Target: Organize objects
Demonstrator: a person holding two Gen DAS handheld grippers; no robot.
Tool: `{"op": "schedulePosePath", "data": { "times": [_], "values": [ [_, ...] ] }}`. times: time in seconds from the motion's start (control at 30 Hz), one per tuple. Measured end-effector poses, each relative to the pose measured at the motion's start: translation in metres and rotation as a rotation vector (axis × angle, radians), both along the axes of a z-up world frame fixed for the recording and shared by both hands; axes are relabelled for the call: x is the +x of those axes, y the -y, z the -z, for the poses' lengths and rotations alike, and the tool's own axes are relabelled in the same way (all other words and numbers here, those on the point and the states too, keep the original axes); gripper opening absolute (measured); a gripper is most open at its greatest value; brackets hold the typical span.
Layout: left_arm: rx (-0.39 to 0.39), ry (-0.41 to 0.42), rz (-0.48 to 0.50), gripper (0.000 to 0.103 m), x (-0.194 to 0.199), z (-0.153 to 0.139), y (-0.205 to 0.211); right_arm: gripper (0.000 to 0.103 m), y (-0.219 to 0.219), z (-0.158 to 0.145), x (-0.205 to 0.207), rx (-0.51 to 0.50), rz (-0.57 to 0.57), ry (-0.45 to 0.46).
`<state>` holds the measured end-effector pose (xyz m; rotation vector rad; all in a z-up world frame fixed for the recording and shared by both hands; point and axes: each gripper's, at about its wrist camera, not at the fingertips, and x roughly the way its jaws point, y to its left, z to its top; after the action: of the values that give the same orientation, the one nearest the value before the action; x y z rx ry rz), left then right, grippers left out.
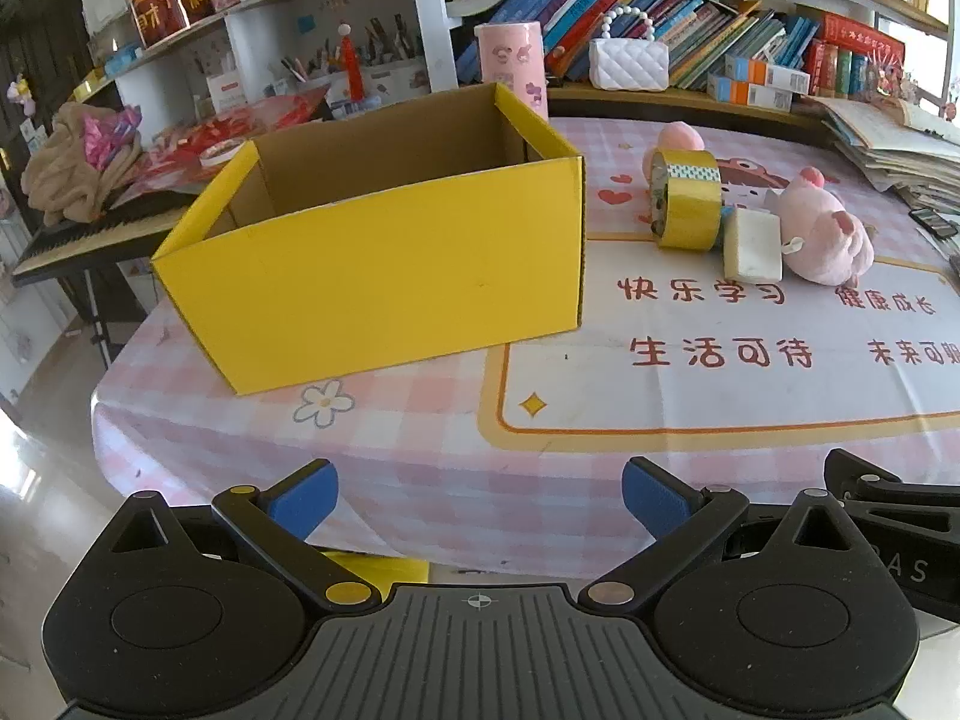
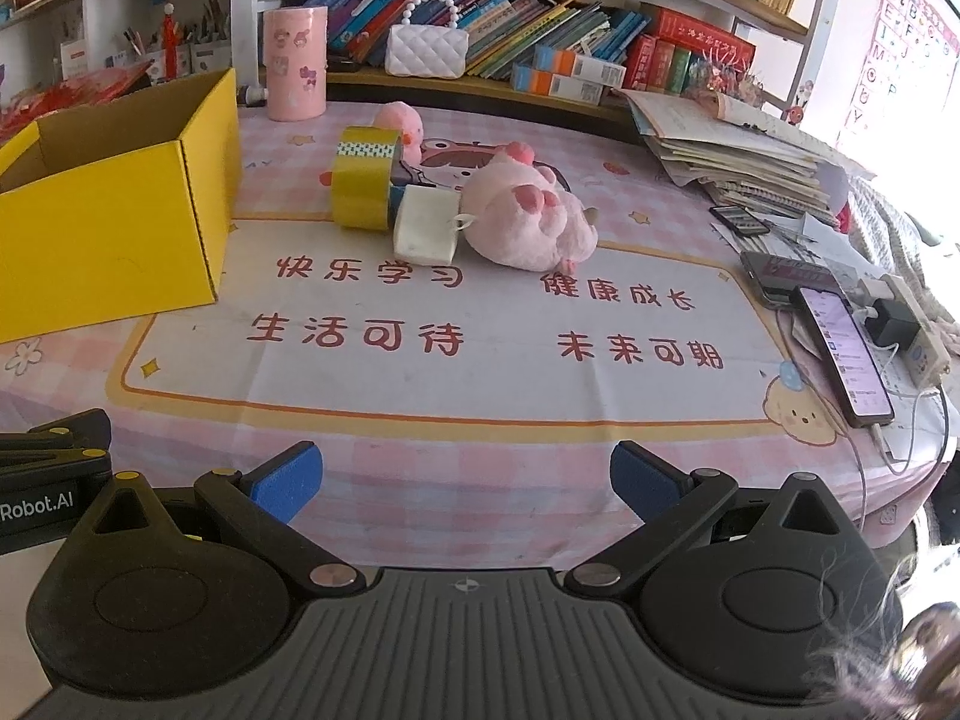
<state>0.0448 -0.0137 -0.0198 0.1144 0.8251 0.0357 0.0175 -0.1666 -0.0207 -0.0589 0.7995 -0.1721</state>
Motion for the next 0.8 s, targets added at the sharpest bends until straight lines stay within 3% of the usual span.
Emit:
{"op": "schedulePosePath", "data": {
  "times": [0.43, 0.5, 0.57, 0.8],
  "values": [
    [-0.076, -0.014, -0.021, 0.102, 0.031, 0.000, 0.027, 0.100, 0.044, -0.002, 0.035, 0.061, -0.065, 0.023],
    [-0.082, -0.007, -0.032, 0.102, 0.037, -0.002, 0.033, 0.096, 0.054, -0.004, 0.043, 0.072, -0.072, 0.034],
    [-0.092, 0.000, -0.046, 0.102, 0.043, -0.004, 0.038, 0.085, 0.064, -0.006, 0.053, 0.083, -0.084, 0.041],
    [-0.130, 0.013, -0.078, 0.102, 0.061, -0.007, 0.060, 0.067, 0.094, -0.011, 0.088, 0.054, -0.167, 0.066]
  ]
}}
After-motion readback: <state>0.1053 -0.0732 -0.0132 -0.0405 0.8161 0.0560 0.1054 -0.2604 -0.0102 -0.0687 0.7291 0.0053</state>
